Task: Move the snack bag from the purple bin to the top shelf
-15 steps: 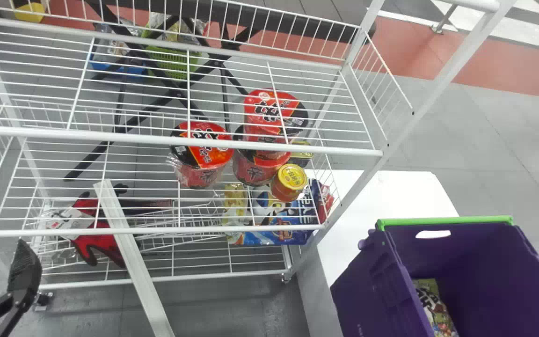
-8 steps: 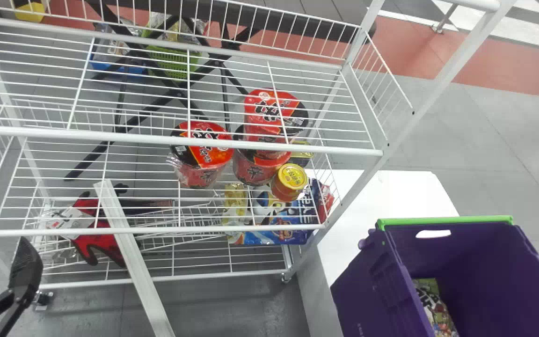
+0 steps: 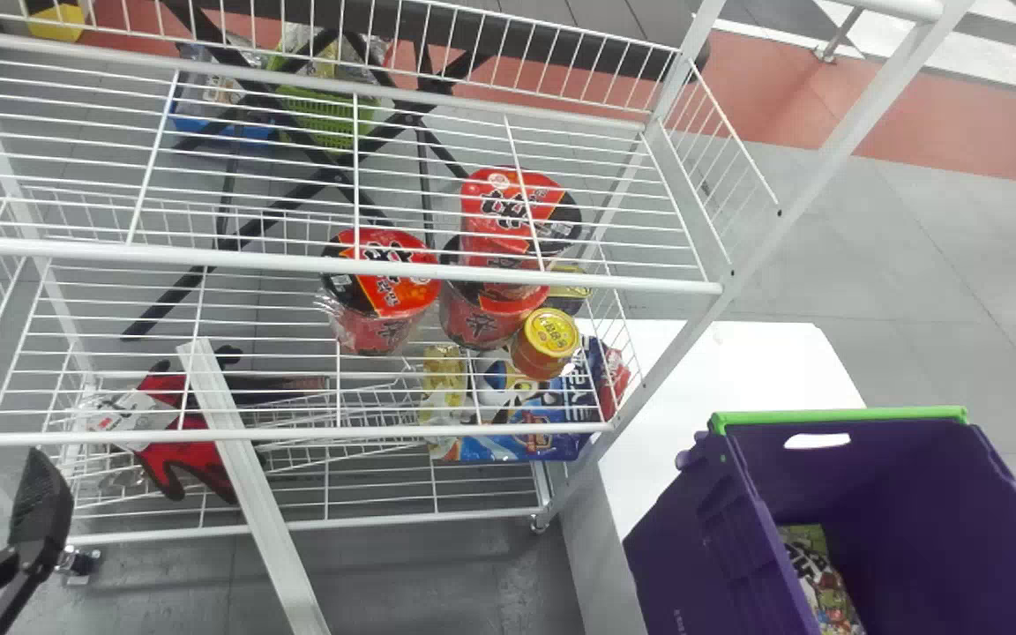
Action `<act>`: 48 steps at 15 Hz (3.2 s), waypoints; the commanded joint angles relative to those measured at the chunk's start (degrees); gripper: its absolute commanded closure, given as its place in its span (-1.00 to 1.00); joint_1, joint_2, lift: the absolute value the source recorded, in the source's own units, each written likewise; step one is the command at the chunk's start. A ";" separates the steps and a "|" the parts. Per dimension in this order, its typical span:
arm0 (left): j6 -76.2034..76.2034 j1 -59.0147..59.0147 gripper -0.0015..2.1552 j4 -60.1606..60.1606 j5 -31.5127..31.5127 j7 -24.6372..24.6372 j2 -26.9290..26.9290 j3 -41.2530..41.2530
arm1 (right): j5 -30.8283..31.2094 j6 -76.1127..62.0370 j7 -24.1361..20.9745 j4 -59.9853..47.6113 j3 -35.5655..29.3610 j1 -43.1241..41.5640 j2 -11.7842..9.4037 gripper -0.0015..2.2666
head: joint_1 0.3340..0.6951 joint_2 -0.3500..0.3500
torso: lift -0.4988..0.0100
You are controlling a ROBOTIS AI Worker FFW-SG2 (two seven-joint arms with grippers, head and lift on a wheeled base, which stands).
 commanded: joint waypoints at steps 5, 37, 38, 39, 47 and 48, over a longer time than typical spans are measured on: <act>-2.76 0.09 -0.87 1.31 0.09 0.02 0.00 0.18 | 4.09 -2.14 0.30 3.46 5.12 -1.18 -0.07 -0.94 | 1.00 -1.00 | -0.81; -4.52 0.71 -0.87 0.78 1.06 -0.07 1.05 0.09 | 3.12 22.11 0.48 -16.67 -7.80 4.44 1.33 0.99 | 1.00 -1.00 | -0.81; -4.52 0.62 -0.87 0.78 0.97 -0.07 1.05 0.00 | 2.77 24.05 1.27 -18.52 -9.30 4.62 1.33 0.99 | 1.00 -1.00 | -0.81; -4.52 0.62 -0.87 0.69 1.06 -0.07 1.05 -0.09 | 2.59 25.81 1.97 -20.10 -10.53 4.62 1.42 0.99 | 1.00 -1.00 | -0.81; -3.81 0.44 -0.87 0.43 0.97 -0.07 1.14 -0.26 | 3.03 31.02 5.14 -29.06 -17.64 4.00 -1.04 0.99 | 1.00 -1.00 | -0.81; -3.81 0.44 -0.87 0.34 0.97 -0.07 1.14 -0.26 | 3.03 31.02 5.14 -29.41 -17.64 3.91 -1.04 0.99 | 1.00 -1.00 | -0.81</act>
